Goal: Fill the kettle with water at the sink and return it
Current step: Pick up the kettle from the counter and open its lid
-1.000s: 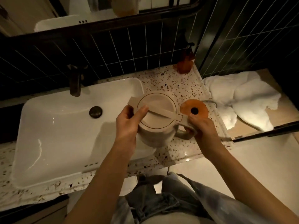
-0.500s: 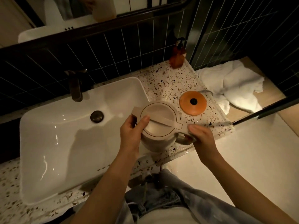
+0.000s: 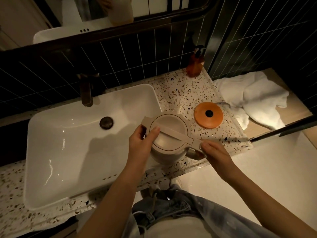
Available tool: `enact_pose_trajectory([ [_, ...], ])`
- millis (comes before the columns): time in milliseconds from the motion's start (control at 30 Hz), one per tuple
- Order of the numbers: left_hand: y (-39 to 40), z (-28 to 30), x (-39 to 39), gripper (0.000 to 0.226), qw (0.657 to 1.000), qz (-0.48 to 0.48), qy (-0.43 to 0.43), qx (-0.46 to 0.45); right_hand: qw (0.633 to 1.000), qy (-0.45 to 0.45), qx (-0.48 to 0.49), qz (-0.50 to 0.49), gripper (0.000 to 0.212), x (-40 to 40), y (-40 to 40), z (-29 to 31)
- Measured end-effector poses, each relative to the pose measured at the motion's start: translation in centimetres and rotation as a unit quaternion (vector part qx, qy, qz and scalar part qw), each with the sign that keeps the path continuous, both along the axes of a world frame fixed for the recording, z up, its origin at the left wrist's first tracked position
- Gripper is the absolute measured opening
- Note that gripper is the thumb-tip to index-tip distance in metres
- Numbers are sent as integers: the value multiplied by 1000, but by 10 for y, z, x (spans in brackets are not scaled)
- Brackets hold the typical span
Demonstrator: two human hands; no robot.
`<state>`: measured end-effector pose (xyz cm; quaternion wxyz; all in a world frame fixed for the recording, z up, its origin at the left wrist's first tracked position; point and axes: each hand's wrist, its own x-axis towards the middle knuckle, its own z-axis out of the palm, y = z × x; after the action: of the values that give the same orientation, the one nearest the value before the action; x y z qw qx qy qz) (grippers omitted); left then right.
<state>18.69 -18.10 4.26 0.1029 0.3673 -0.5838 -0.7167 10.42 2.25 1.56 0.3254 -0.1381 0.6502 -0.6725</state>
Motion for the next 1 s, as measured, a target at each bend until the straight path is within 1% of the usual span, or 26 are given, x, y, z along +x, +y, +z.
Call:
enact_pose_trajectory([
  [133,4,4,0,17,1000,13,-11,4,1000,12,4,-3,28,-3,2,-1],
  [167,5,6,1,19,1000,18,-15,5,1000,16,2,-8,34,-3,3,-3],
  [200,7,8,1,26,1000,25,-18,1,1000,22,-2,-12,46,-3,4,-5],
  [267,11,15,2,52,998,39,-30,-31,999,26,-8,-18,70,-3,5,-10],
  [300,13,20,2,62,997,40,-32,-66,999,29,-8,-20,77,-2,5,-11],
  [333,15,25,2,66,994,34,-22,-106,999,32,-6,-16,80,-3,5,-11],
  [367,18,30,2,62,990,21,0,-142,999,34,-4,-10,78,-3,4,-12],
  [433,23,39,-1,42,979,-12,51,-196,999,41,2,-2,72,-5,3,-11],
  [467,25,42,-2,34,976,-25,67,-208,999,45,3,5,72,-6,3,-12],
  [533,29,46,-3,27,976,-40,78,-197,998,53,12,12,69,-9,6,-13],
  [633,35,49,-4,22,981,-45,81,-169,997,71,24,-9,57,-8,7,-12],
  [700,41,49,-5,23,980,-30,94,-174,996,78,25,-19,55,-3,6,-11],
  [800,54,57,-6,36,971,-45,122,-201,997,63,21,-35,54,0,2,-13],
  [833,59,60,-7,37,967,-59,131,-208,998,55,16,-38,57,-1,1,-14],
  [900,66,63,-8,41,960,-89,144,-223,998,41,8,-41,68,-4,1,-19],
  [967,68,63,-9,46,959,-122,153,-205,998,40,13,-39,79,-7,2,-21],
  [1000,67,63,-9,44,959,-140,159,-188,998,45,18,-41,80,-7,3,-20],
])
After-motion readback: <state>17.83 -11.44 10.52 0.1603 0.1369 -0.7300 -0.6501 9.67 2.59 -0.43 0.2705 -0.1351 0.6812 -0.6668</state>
